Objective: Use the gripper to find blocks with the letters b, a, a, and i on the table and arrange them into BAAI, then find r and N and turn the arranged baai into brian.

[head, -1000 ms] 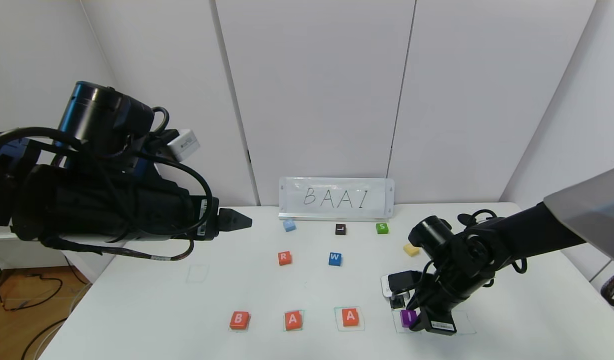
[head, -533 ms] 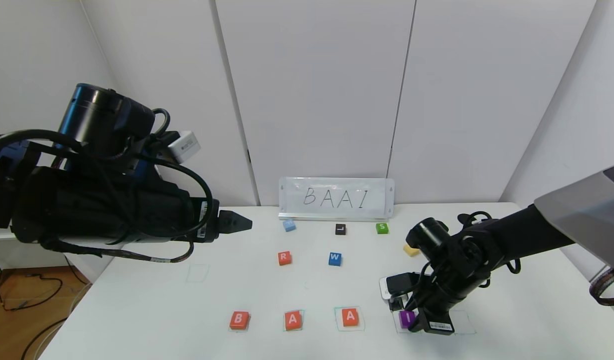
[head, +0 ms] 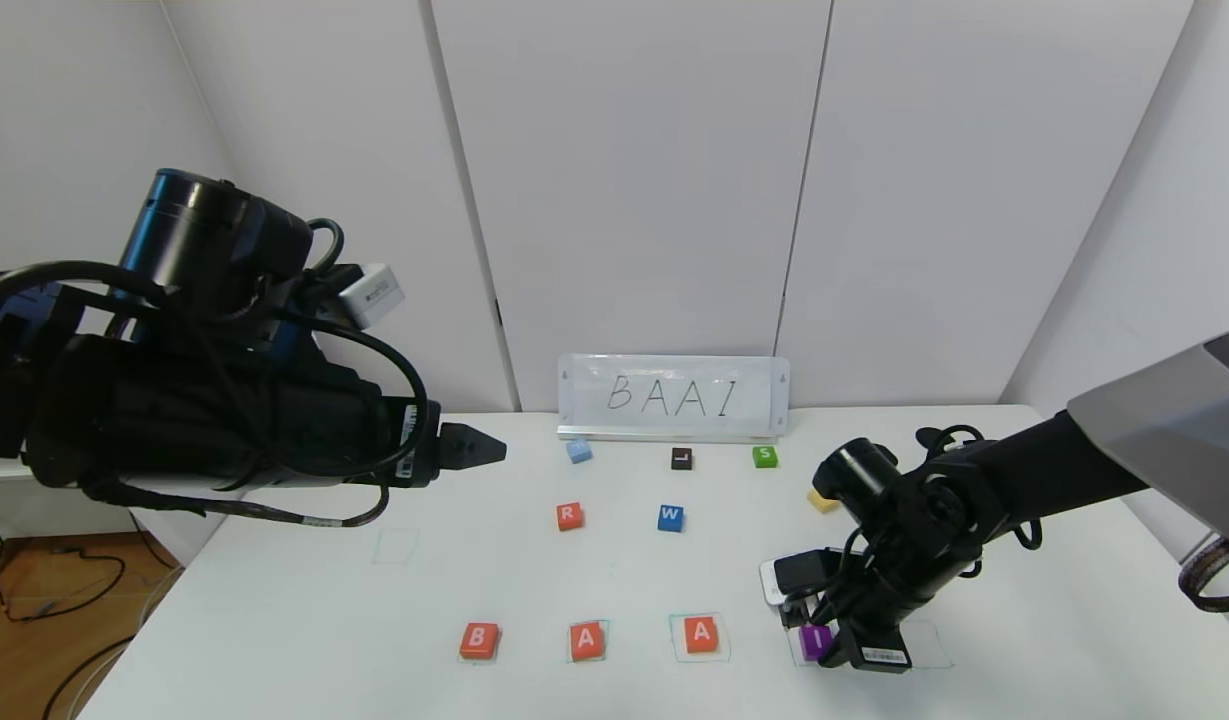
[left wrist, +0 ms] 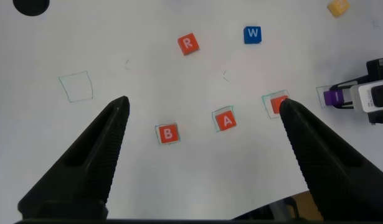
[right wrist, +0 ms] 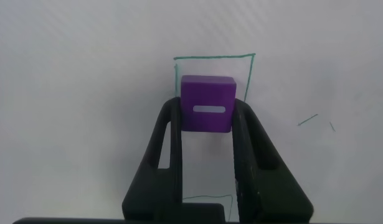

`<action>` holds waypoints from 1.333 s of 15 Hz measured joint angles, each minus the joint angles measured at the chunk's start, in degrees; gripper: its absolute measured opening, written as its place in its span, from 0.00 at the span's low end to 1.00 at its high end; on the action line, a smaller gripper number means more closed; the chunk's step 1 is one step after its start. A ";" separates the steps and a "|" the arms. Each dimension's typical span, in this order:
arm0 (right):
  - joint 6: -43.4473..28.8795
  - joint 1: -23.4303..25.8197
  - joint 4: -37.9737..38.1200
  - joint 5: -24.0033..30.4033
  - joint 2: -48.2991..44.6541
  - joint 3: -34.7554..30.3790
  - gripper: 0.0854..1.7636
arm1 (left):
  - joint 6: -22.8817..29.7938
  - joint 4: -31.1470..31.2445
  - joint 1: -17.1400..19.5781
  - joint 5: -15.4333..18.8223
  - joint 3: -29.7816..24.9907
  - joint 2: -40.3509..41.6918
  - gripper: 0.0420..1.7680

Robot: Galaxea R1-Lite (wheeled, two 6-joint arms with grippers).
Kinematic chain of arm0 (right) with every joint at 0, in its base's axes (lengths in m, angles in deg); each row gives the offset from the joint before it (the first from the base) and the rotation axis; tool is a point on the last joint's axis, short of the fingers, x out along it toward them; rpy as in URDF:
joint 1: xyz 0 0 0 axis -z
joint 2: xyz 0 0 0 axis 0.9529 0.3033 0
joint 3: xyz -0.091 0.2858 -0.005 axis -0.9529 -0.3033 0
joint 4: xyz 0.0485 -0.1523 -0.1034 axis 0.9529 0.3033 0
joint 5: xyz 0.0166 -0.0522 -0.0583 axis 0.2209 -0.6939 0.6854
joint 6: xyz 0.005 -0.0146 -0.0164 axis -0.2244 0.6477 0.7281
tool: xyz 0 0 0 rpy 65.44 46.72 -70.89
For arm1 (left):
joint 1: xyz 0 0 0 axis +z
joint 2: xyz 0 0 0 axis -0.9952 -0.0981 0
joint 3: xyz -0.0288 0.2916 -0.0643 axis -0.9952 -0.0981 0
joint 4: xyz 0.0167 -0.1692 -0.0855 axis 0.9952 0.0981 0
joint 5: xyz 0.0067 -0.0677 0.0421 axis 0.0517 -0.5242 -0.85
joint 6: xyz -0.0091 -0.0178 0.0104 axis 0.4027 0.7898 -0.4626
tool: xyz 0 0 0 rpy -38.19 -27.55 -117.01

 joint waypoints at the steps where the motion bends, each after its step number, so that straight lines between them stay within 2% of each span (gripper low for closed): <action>1: 0.33 0.00 0.09 0.02 0.00 -0.07 0.26 | 0.00 0.00 0.01 0.02 0.00 0.02 0.97; 4: 0.63 0.00 0.00 0.02 0.01 -0.09 0.47 | 0.00 0.00 0.01 0.10 0.00 0.02 0.97; 7: 0.44 0.00 0.06 0.00 -0.32 -0.13 0.63 | 0.00 0.00 0.01 0.11 0.00 0.02 0.97; 11: -0.29 -0.07 0.66 0.27 -2.52 -0.44 0.76 | 0.00 0.00 0.01 0.11 -0.01 0.04 0.97; 13: -4.05 -0.72 0.44 0.16 -4.27 -0.90 0.81 | 0.00 0.00 0.01 0.13 0.00 0.13 0.97; 15: -13.43 -1.88 -0.06 0.05 -5.42 -0.83 0.84 | 0.00 -0.06 0.01 0.11 -0.06 0.06 0.97; 20: -48.77 -3.63 -8.70 -5.40 -7.57 -0.99 0.90 | 0.00 0.05 0.01 0.13 -0.09 0.44 0.97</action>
